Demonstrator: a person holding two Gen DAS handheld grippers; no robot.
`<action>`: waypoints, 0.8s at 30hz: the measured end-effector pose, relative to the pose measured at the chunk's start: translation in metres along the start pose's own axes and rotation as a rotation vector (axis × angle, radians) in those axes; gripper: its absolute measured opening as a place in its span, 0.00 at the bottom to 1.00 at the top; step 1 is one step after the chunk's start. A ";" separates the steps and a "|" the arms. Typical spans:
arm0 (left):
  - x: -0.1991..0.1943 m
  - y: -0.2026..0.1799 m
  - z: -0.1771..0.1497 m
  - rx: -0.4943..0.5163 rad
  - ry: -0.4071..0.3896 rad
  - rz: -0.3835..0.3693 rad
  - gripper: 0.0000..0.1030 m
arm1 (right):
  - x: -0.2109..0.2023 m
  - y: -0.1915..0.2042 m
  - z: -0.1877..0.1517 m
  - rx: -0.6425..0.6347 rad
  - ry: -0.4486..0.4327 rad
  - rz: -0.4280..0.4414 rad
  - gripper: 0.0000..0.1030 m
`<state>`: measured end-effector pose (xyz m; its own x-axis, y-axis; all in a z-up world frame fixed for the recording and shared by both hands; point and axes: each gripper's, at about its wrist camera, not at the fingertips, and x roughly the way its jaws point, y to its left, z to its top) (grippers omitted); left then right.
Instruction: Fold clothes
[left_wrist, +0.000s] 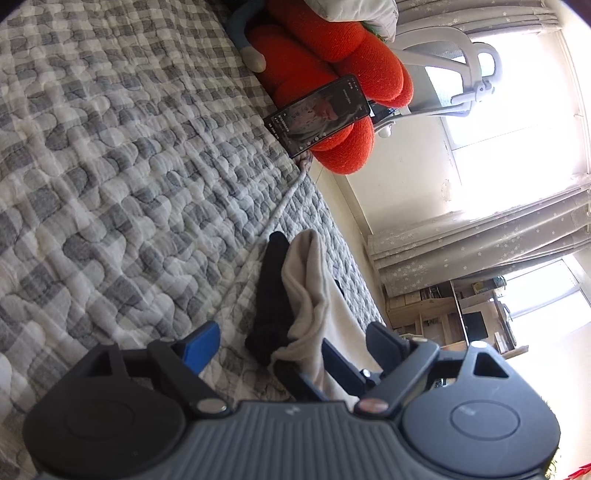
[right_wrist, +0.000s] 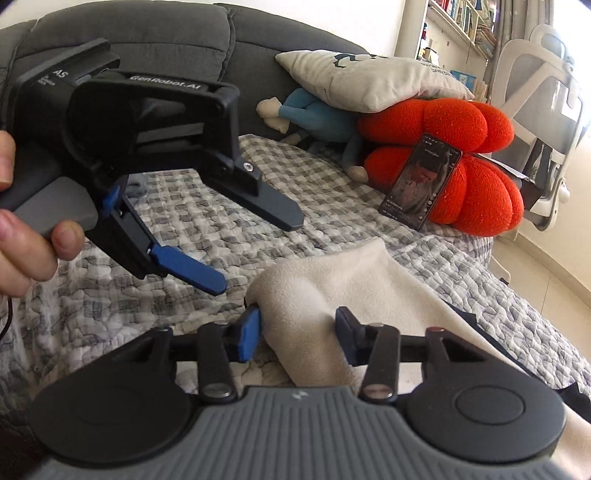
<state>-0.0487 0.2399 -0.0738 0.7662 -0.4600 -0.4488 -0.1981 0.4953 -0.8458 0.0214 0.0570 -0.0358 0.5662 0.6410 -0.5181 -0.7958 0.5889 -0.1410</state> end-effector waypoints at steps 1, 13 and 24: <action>0.002 0.000 0.000 -0.002 0.007 -0.004 0.86 | -0.002 -0.005 0.001 0.034 -0.010 0.001 0.25; 0.041 0.017 0.003 -0.176 0.079 -0.267 0.94 | -0.042 -0.045 0.004 0.347 -0.141 0.057 0.21; 0.047 0.007 0.008 -0.069 0.022 -0.286 0.89 | -0.037 -0.041 0.000 0.400 -0.078 0.154 0.42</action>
<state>-0.0090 0.2269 -0.0985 0.7839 -0.5897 -0.1944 -0.0175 0.2920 -0.9562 0.0329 0.0094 -0.0104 0.4745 0.7623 -0.4402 -0.7347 0.6184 0.2789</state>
